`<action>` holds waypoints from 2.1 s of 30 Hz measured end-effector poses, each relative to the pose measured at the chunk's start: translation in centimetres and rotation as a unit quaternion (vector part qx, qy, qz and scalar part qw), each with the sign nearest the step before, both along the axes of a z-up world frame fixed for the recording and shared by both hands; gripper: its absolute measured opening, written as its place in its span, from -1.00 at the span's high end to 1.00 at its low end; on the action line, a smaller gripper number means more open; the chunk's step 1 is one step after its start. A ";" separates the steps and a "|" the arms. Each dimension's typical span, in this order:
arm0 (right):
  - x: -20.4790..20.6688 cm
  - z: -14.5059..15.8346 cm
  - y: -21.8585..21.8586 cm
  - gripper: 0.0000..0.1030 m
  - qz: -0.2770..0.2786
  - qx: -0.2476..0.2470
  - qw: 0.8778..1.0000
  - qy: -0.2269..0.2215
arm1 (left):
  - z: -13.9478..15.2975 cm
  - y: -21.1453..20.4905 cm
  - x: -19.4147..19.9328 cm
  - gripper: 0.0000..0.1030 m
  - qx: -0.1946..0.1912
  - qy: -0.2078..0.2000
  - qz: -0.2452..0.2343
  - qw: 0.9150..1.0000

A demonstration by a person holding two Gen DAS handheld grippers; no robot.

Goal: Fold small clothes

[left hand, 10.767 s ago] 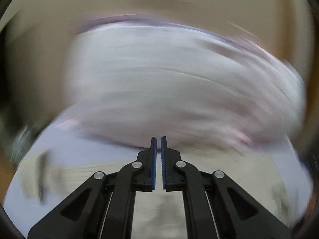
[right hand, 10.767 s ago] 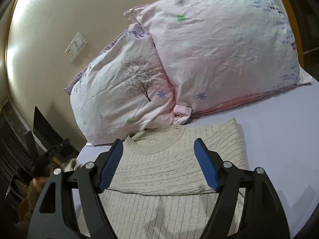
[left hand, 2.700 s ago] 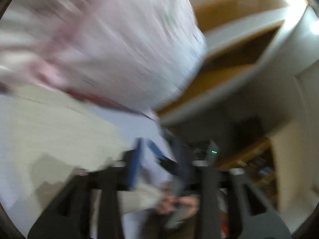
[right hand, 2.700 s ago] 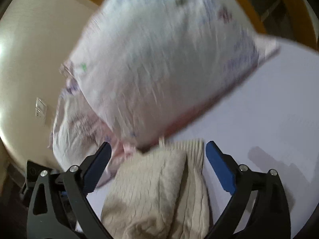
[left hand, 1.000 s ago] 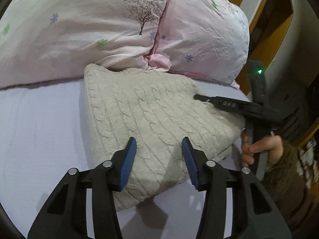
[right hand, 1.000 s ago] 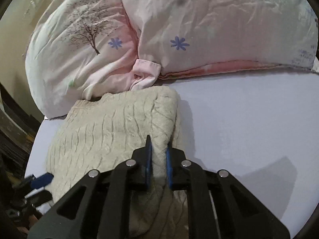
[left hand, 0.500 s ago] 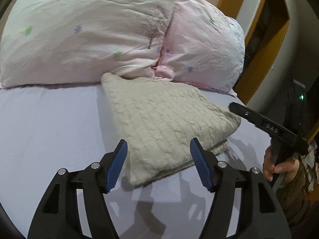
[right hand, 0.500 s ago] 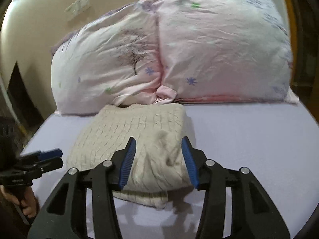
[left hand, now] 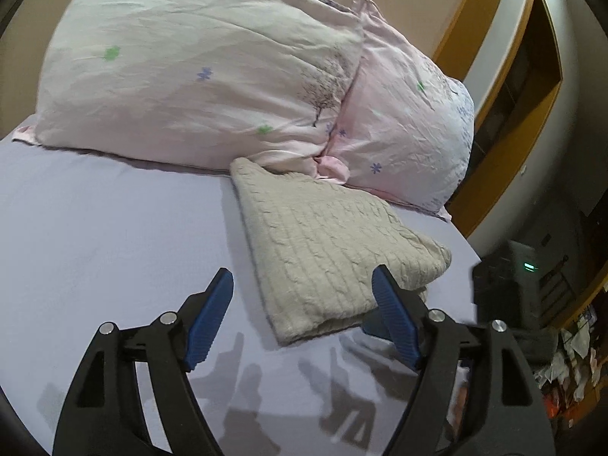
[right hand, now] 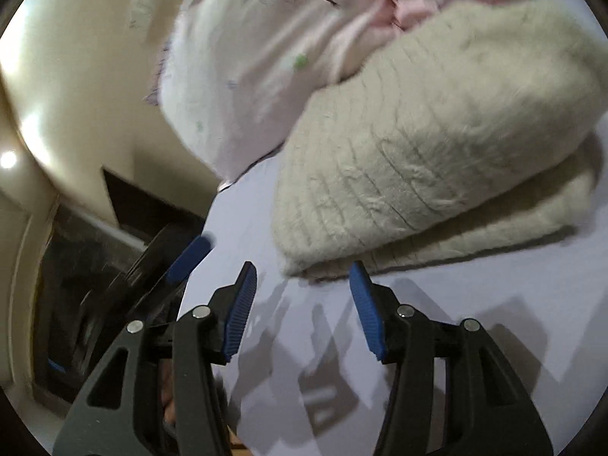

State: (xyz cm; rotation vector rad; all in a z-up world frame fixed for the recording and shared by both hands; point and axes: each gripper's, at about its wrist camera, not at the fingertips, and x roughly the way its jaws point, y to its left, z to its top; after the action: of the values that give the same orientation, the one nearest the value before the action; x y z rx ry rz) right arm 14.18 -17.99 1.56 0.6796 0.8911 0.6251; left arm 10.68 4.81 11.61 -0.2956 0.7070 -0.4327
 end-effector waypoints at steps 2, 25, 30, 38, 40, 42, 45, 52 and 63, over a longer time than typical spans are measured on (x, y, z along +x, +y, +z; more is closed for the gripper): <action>0.9 -0.8 0.2 0.14 -0.020 0.000 0.999 0.025 | 0.0 0.7 -0.4 -0.50 0.004 0.001 0.004 1.000; -3.4 1.6 2.4 0.43 0.026 -0.046 0.996 -0.079 | 0.4 2.3 -1.4 -0.62 0.001 -0.003 -0.008 1.000; -7.4 8.1 -3.6 0.48 -0.084 -0.118 0.962 -0.231 | 0.7 -2.0 -0.2 -0.65 0.004 -0.013 -0.048 0.999; 1.0 3.4 -3.1 0.66 -0.076 -0.365 0.922 -0.103 | -2.9 -9.0 3.0 -0.63 0.097 0.046 -0.083 0.991; 0.2 3.7 -3.6 0.67 -0.077 -0.358 0.924 -0.107 | -3.6 -9.7 2.4 -0.63 0.128 0.029 -0.086 0.988; -0.9 4.4 -3.9 0.46 -0.088 -0.343 0.928 -0.117 | -3.4 -9.9 1.5 -0.63 0.144 0.020 -0.080 0.986; -5.6 5.4 -5.4 -0.86 -0.097 -0.280 0.939 -0.173 | -2.8 -8.4 -0.7 -0.67 0.125 0.004 -0.062 0.990; -8.3 3.9 -5.2 -0.97 -0.129 -0.328 0.920 -0.172 | -3.9 -7.1 -3.1 -0.94 0.164 0.008 0.015 0.986; -5.3 0.8 -3.4 -0.96 -0.097 -0.384 0.914 -0.088 | -6.7 -6.6 -0.6 -0.97 0.189 0.082 0.044 0.978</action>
State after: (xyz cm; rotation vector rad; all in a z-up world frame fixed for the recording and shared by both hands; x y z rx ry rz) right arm 8.93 -21.41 2.41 -0.0063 0.8029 0.1164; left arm 10.11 -1.78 4.88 -0.0011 0.9165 -0.1837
